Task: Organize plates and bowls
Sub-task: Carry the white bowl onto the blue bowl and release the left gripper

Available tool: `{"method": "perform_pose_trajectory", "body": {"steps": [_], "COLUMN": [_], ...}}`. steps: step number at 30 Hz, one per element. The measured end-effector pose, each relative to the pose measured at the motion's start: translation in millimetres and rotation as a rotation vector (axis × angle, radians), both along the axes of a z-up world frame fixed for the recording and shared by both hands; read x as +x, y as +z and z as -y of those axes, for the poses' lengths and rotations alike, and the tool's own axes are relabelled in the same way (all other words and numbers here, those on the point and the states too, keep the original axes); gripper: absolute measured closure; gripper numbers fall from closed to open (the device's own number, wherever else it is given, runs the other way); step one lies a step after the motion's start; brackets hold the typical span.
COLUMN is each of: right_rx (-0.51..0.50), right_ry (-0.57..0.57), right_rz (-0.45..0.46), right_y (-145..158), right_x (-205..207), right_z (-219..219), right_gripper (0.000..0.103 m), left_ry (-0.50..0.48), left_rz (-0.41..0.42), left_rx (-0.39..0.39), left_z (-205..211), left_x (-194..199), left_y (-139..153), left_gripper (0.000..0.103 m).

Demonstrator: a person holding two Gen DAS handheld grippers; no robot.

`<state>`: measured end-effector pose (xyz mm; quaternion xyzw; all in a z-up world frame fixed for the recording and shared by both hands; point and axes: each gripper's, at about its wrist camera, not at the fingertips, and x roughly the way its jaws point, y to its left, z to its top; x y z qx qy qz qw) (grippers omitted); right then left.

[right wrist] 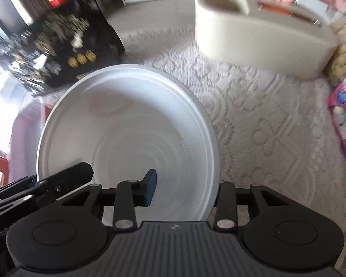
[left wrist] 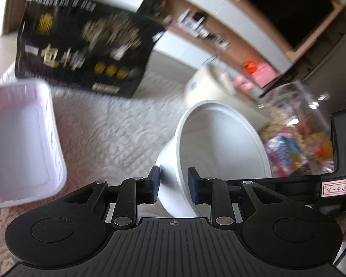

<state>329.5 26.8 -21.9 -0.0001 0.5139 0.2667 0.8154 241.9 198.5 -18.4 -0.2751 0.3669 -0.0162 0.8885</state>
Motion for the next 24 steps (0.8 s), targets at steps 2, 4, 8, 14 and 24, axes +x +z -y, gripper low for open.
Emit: {"method": "perform_pose_trajectory", "body": {"steps": [2, 4, 8, 14, 24], "right_rx": [0.032, 0.049, 0.073, 0.089, -0.047], "right_ry": [0.003, 0.008, 0.007, -0.041, -0.054], "right_rz": [0.028, 0.062, 0.140, 0.134, 0.084], "right_y": [14.8, 26.9, 43.1, 48.4, 1.5], "right_x": [-13.1, -27.8, -59.1, -88.4, -111.8], "right_z": [18.0, 37.3, 83.0, 141.4, 163.2], "right_gripper": [0.066, 0.066, 0.066, 0.066, 0.066], "left_ry": [-0.024, -0.054, -0.118, -0.280, -0.341], "left_rz": [0.032, 0.053, 0.073, 0.089, -0.082], "left_rx": [0.011, 0.009, -0.020, -0.045, 0.013], "left_z": [13.0, 25.2, 51.2, 86.1, 131.2], "left_x": [-13.2, -23.6, -40.3, -60.2, -49.8], "left_y": [15.3, 26.5, 42.1, 41.1, 6.1], "left_gripper": [0.074, 0.074, 0.074, 0.074, 0.076]}}
